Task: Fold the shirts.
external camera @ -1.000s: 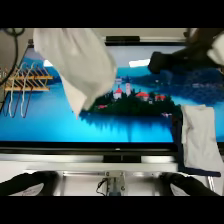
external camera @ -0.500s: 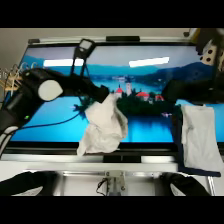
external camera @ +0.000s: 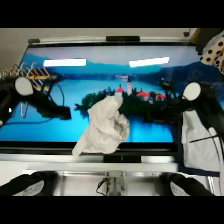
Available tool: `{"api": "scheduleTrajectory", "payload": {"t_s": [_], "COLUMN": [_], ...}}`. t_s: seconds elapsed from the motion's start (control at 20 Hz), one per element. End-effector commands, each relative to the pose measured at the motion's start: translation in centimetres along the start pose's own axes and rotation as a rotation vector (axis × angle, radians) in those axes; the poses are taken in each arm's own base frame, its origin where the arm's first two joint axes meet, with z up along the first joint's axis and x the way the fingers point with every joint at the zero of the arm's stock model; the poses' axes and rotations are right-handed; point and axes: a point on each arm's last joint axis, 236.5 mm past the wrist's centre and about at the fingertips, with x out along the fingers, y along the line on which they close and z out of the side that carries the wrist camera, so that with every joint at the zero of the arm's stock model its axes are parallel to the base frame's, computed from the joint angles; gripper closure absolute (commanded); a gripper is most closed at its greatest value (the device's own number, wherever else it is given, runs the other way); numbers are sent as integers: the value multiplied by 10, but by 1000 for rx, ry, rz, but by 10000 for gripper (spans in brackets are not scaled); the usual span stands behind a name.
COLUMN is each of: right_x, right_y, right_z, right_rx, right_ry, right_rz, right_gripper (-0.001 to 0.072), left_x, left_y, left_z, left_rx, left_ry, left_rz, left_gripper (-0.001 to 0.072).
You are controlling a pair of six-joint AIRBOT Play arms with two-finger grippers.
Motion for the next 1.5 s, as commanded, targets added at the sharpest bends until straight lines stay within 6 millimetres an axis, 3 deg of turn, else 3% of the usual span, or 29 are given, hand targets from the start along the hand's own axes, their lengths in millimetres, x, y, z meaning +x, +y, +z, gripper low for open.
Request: {"api": "scheduleTrajectory", "payload": {"t_s": [0.0, 0.05, 0.15, 0.45, 0.5, 0.55, 0.6, 0.75, 0.9, 1.0, 1.05, 1.15, 1.25, 1.3, 1.35, 1.4, 1.45], "right_x": [40, 49, 62, 90, 96, 103, 109, 130, 149, 159, 162, 168, 178, 182, 184, 183, 180], "right_y": [11, 11, 14, 32, 35, 41, 48, 71, 79, 82, 83, 84, 83, 84, 84, 86, 89], "right_z": [-7, -11, -20, -38, -39, -40, -38, -36, -44, -45, -42, -36, -38, -41, -44, -45, -47], "right_rx": [54, 63, 57, 20, 15, 9, 6, -2, -15, -15, -10, 30, 81, 95, 97, 101, 75], "right_ry": [32, 40, 61, 127, 140, 146, 144, 136, 164, 163, 147, 130, 141, 156, 168, 175, 187], "right_rz": [145, 149, 141, 123, 124, 131, 142, 173, 160, 150, 143, 138, 125, 124, 123, 127, 137], "right_gripper": [57, 57, 57, 57, 57, 57, 57, 57, 57, 57, 57, 57, 58, 148, 459, 628, 636], "left_x": [76, 96, 120, 129, 128, 127, 125, 125, 138, 146, 147, 143, 136, 132, 127, 121, 113], "left_y": [-24, -26, -23, -32, -35, -38, -43, -54, -52, -50, -50, -53, -57, -59, -61, -63, -65], "left_z": [-72, -86, -94, -61, -57, -51, -44, -32, -38, -42, -43, -40, -34, -29, -22, -16, -8], "left_rx": [-152, -169, -181, -144, -151, -169, -185, -197, -213, -224, -223, -176, -130, -110, -94, -79, -67], "left_ry": [100, 121, 105, -52, -68, -91, -117, -149, -100, -69, -67, -80, -89, -103, -123, -144, -172], "left_rz": [-245, -257, -232, -217, -227, -243, -266, -328, -326, -322, -321, -329, -339, -342, -344, -347, -349], "left_gripper": [7, 7, 7, 10, 57, 162, 200, 214, 278, 467, 603, 667, 667, 667, 668, 668, 668]}}
